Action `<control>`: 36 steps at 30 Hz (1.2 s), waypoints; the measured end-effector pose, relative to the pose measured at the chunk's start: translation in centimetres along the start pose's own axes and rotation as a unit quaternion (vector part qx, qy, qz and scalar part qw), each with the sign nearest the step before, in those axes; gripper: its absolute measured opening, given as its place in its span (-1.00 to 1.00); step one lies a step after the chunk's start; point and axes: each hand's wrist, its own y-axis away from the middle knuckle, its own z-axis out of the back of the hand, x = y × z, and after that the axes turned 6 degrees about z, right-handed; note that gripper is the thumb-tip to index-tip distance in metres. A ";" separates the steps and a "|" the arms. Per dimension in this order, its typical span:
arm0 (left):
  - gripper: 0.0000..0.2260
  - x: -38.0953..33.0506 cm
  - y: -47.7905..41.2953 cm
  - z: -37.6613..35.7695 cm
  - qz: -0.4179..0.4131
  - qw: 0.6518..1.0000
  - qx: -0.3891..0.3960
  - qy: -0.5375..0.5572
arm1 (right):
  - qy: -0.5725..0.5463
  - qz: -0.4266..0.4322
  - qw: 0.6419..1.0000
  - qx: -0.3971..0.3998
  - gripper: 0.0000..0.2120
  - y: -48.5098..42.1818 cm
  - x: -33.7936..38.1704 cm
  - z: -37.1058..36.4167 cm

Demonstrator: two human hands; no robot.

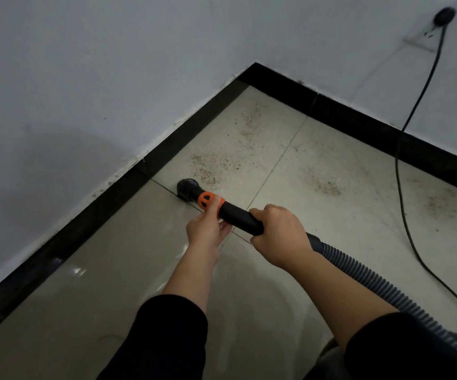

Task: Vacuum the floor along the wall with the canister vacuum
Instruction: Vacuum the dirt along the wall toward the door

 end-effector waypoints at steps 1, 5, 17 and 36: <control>-0.81 0.1 0.1 -0.1 0.000 1.000 0.002 0.000 | 0.000 -0.003 1.000 0.001 -0.79 0.1 -0.1 0.1; -0.81 0.6 0.1 -0.6 0.003 1.000 0.004 0.001 | 0.003 -0.009 1.000 0.004 -0.78 0.4 -0.5 0.2; -0.77 2.1 0.0 -2.9 0.018 0.998 0.048 -0.034 | 0.014 -0.043 0.999 0.000 -0.86 1.7 -2.3 1.5; -0.77 3.9 0.4 -4.6 0.056 0.991 0.110 -0.061 | 0.022 -0.091 0.995 -0.018 -0.91 3.3 -3.9 2.6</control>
